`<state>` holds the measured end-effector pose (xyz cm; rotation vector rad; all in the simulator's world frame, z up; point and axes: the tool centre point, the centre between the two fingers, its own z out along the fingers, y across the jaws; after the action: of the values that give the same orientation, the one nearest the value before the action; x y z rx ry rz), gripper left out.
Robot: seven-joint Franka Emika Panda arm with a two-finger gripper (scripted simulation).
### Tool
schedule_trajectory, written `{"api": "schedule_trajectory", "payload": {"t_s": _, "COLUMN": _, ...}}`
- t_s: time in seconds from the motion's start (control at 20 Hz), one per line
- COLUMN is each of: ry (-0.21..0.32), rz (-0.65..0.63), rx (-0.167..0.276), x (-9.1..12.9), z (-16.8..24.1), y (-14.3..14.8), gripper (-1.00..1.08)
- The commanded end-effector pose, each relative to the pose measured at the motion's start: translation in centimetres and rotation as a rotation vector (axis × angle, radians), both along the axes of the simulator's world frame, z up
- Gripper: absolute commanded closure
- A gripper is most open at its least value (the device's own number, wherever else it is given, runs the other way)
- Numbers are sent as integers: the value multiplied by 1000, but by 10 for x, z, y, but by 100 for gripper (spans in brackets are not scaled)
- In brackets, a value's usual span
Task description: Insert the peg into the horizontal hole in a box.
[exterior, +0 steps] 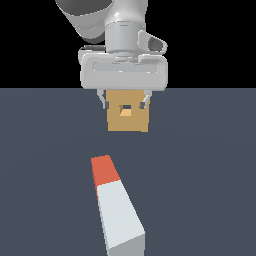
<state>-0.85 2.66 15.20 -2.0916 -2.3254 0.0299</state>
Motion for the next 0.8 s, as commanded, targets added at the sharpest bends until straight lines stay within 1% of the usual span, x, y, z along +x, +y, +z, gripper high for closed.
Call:
{"api": "schedule_trajectory", "payload": {"t_s": 0.0, "ry": 0, "rz": 0, "rx": 0, "x": 0, "z": 0, "y": 0, "gripper": -92}}
{"api": "schedule_trajectory", "payload": {"t_s": 0.35, "ry": -1, "rz": 15, "rx": 0, "x": -2, "z": -4, "y": -11, "gripper": -92}}
{"api": "schedule_trajectory", "payload": {"t_s": 0.55, "ry": -3, "rz": 36, "rx": 1, "x": -5, "z": -11, "y": -27, "gripper": -92}}
{"api": "schedule_trajectory", "payload": {"t_s": 0.75, "ry": -6, "rz": 67, "rx": 2, "x": -9, "z": -20, "y": -50, "gripper": -92}}
